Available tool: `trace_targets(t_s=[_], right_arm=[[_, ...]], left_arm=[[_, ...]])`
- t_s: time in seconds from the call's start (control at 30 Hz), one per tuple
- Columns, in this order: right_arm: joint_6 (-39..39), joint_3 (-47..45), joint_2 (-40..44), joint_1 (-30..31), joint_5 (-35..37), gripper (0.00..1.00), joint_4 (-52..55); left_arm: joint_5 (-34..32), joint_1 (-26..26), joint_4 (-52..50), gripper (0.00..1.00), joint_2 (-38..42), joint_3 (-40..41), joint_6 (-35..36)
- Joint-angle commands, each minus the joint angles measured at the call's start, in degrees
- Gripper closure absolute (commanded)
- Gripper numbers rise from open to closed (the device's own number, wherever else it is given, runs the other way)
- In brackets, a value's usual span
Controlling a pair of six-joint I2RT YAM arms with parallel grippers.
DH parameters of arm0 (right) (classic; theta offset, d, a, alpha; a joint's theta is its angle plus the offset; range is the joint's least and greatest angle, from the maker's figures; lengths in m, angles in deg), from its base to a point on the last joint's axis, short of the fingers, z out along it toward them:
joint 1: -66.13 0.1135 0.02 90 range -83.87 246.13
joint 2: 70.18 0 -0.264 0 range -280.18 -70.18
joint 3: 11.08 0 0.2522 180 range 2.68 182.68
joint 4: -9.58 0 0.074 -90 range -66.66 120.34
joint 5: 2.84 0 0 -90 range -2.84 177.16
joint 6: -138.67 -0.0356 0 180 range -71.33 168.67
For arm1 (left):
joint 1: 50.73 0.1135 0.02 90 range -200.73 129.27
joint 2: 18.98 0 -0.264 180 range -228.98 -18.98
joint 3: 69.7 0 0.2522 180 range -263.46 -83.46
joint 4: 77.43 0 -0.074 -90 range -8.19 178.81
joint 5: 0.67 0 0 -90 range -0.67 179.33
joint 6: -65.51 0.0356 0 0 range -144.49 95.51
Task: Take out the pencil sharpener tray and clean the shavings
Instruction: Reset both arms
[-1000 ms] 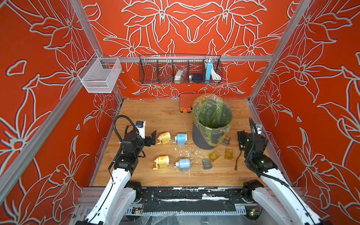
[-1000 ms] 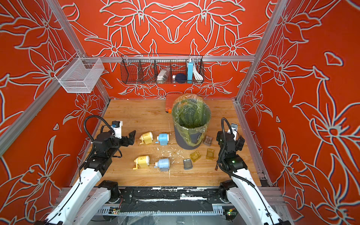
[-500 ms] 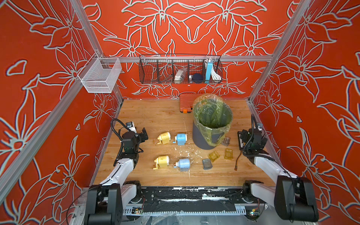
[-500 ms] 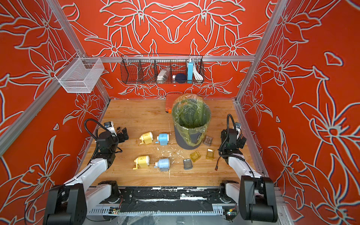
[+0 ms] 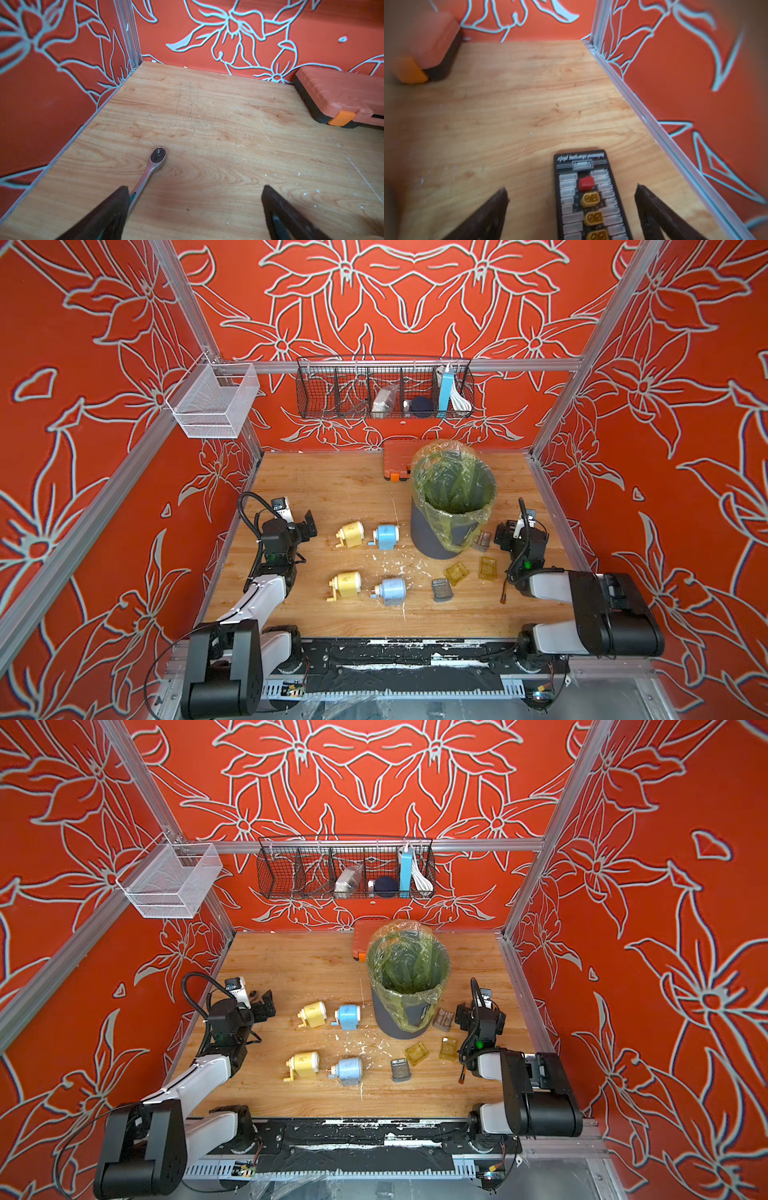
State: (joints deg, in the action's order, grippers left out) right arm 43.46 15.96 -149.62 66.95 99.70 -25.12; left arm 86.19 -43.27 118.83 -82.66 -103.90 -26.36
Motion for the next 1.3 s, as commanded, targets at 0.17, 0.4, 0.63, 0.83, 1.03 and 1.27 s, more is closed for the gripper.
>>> trace_targets(t_s=[0.17,0.4,0.63,0.83,1.03,1.27], right_arm=[[2.72,2.53,-1.3,1.23,0.48,0.03,-2.58],[2.73,3.24,-0.7,1.43,0.91,0.03,0.0],[2.81,3.25,-0.77,1.55,0.91,0.03,-0.02],[2.75,3.25,-0.8,1.55,1.0,0.03,0.05],[3.03,3.61,-0.97,2.05,1.62,0.03,0.6],[3.93,5.34,-2.27,3.13,2.65,0.03,2.3]], left_arm=[[3.15,-1.06,0.02,0.02,2.88,1.34,1.91],[1.33,-3.89,-1.33,0.02,4.27,1.93,2.77],[-0.86,-6.1,7.44,0.02,-6.11,3.84,1.05],[3.22,-6.23,15.29,0.02,-16.88,3.1,2.25],[3.22,-6.23,14.84,0.02,-17.36,2.46,2.29],[3.22,-6.23,14.17,0.02,-17.18,2.29,2.22]])
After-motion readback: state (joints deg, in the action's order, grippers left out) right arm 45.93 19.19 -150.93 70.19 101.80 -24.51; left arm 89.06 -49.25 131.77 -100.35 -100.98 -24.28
